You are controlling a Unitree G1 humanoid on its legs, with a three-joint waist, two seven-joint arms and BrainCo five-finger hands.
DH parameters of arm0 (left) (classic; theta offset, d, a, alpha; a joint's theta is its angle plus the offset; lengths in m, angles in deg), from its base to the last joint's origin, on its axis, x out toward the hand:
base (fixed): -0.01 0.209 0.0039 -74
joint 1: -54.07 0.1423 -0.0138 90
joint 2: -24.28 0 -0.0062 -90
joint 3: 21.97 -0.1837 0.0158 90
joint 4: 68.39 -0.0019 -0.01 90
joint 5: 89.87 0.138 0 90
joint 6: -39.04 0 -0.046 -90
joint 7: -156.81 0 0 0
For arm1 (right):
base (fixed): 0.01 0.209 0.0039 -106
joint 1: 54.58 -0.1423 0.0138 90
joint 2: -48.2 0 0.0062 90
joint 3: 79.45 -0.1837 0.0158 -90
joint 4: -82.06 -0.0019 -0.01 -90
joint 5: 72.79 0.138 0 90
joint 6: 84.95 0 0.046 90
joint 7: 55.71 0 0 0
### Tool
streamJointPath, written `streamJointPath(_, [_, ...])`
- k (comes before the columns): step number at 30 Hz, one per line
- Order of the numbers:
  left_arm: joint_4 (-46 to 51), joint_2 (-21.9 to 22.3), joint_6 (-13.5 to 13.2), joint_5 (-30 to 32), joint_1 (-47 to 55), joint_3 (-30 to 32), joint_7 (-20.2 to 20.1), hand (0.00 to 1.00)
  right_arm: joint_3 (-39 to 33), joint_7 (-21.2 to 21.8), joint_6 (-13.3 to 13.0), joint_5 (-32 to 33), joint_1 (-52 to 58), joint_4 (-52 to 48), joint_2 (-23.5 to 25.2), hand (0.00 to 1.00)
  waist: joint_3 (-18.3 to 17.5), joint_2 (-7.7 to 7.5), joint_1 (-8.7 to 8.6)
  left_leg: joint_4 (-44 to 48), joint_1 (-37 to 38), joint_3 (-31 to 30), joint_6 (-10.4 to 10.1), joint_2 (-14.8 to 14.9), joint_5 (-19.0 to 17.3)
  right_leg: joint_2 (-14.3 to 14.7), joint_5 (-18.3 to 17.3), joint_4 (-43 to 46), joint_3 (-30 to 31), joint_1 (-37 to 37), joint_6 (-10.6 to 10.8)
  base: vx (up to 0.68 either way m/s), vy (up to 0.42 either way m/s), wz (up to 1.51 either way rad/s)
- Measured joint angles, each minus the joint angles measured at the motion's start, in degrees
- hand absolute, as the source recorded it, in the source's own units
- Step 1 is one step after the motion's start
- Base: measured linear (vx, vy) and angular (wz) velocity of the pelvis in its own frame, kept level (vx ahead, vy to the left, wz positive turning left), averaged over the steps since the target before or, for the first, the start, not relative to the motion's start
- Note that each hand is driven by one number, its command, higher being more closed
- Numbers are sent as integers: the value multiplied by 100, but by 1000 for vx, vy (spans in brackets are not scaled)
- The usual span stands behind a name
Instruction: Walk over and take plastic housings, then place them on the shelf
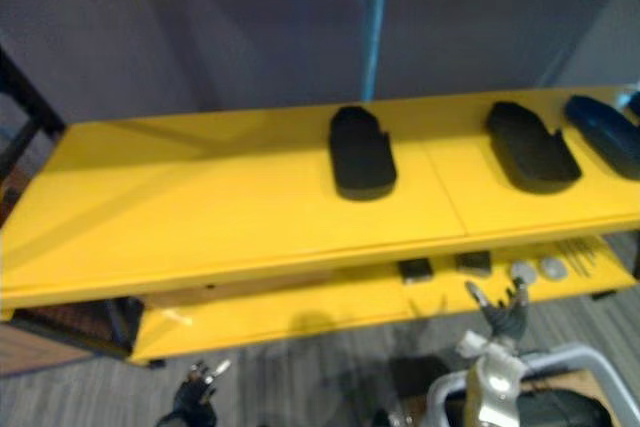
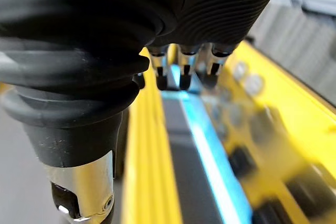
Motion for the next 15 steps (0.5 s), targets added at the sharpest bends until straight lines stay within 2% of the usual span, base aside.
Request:
streamJointPath(1, [2,-31,40,178,-42,-91,-112,0,-93,24,0,-7,93,-131,-5,0,-1,-4,-80,2,62,153,-14,-2,-49,20,26,9,146,-41,-8,27,40,-68])
streamJointPath(3, [0,-36,141,245,-113,-195,-202,0,-157,107,0,-9,192,-243,-16,0,9,-19,-130,4,168,414,-24,-4,-112,62,104,15,312,-97,-48,7,34,-75])
streamJointPath(5, [1,-64,188,404,-199,-303,-247,0,-178,223,0,-17,307,-296,-13,0,39,-86,-223,130,202,578,-36,-1,-239,82,160,9,410,-164,-83,-8,32,-62])
streamJointPath(7, [0,-69,249,428,-288,-476,-315,0,-191,313,-4,-50,436,-422,-13,0,72,-166,-308,535,158,663,-56,37,-565,70,187,-55,568,-171,-68,-16,41,-57])
streamJointPath(9, [-6,-41,340,427,-286,-536,-343,0,-200,339,-17,-140,472,-530,-12,0,63,-177,-403,713,128,761,-115,54,-719,67,180,-112,597,-224,-110,16,32,-52])
streamJointPath(10, [-51,-40,401,426,-271,-537,-333,0,-186,352,-59,-222,450,-602,-12,0,62,-176,-368,954,66,564,-138,60,-828,90,241,-135,756,-309,-22,154,-154,-87])
streamJointPath(11, [-103,-60,434,420,-221,-514,-297,0,-126,399,-136,-289,323,-607,-11,0,85,-147,-302,1521,-137,-150,77,174,-1049,176,293,-114,999,-384,-28,164,-241,-99])
streamJointPath(12, [-139,-77,449,409,-176,-503,-260,0,-40,448,-162,-324,263,-607,-26,0,102,-130,-256,1955,-328,-479,169,229,-1185,209,310,-72,1084,-434,-35,102,-392,-107])
streamJointPath(13, [-258,-64,445,345,-107,-472,-172,0,122,476,-222,-334,195,-604,-71,0,129,-113,-223,2945,-749,-1097,416,286,-1325,281,316,69,1293,-496,-30,-26,-261,-95])
streamJointPath(14, [-268,-12,404,289,61,-391,-87,0,350,474,-230,-332,90,-598,-158,0,168,-56,-139,3789,-1142,-1777,600,256,-1427,366,260,215,1535,-549,-120,-56,-193,-102])
streamJointPath(15, [-269,-7,328,289,115,-346,-82,0,450,474,-246,-326,32,-594,-234,0,165,-27,-57,3971,-1227,-2097,733,181,-1593,393,252,219,1698,-580,-131,-120,-37,-135])
